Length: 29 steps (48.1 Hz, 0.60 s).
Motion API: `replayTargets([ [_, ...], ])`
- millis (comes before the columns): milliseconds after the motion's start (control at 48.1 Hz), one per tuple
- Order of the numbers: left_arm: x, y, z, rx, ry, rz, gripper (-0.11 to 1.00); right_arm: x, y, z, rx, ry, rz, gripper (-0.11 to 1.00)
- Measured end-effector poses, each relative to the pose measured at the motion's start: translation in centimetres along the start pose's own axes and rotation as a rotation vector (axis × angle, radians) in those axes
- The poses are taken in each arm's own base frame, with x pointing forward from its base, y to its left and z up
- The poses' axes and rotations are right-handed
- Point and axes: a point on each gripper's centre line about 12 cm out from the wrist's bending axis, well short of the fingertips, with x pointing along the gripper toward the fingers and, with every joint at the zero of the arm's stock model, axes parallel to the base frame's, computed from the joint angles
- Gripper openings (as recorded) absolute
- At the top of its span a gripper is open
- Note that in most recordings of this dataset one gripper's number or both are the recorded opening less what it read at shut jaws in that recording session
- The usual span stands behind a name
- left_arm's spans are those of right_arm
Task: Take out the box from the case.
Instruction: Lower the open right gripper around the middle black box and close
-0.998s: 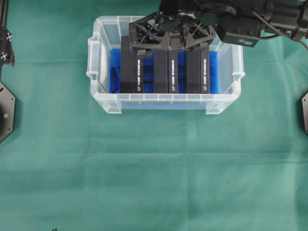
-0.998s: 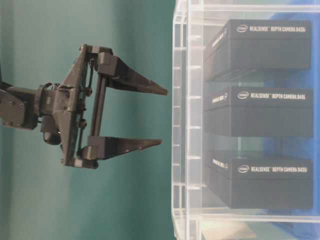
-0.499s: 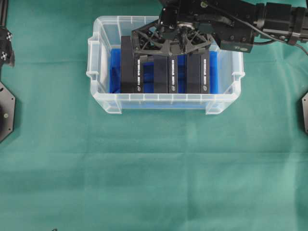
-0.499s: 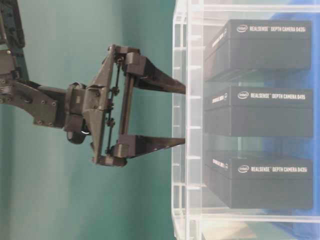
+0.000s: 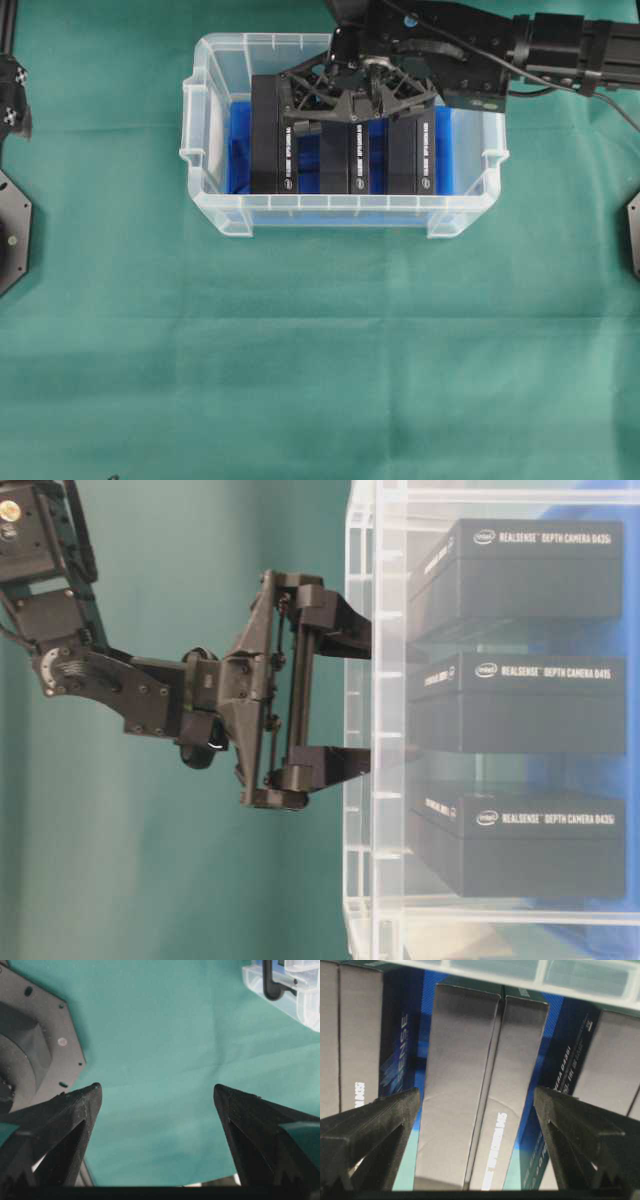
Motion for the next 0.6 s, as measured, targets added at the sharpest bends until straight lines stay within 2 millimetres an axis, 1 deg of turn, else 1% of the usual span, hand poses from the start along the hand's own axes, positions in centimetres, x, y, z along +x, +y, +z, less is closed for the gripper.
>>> replayTargets([
  [229,0.0,0.0,0.0,0.0,0.001,0.001,0.98,1.1,-0.4,0.3,0.014,0.007,0.0,0.96],
  [457,0.0,0.0,0.0,0.0,0.001,0.001,0.98,2.8,-0.6,-0.3,0.037,0.051,0.004,0.96],
  [603,0.2,0.0,0.0,0.0,0.002,0.006,0.98,3.1,-0.4,-0.8,0.038,0.06,0.011,0.95],
])
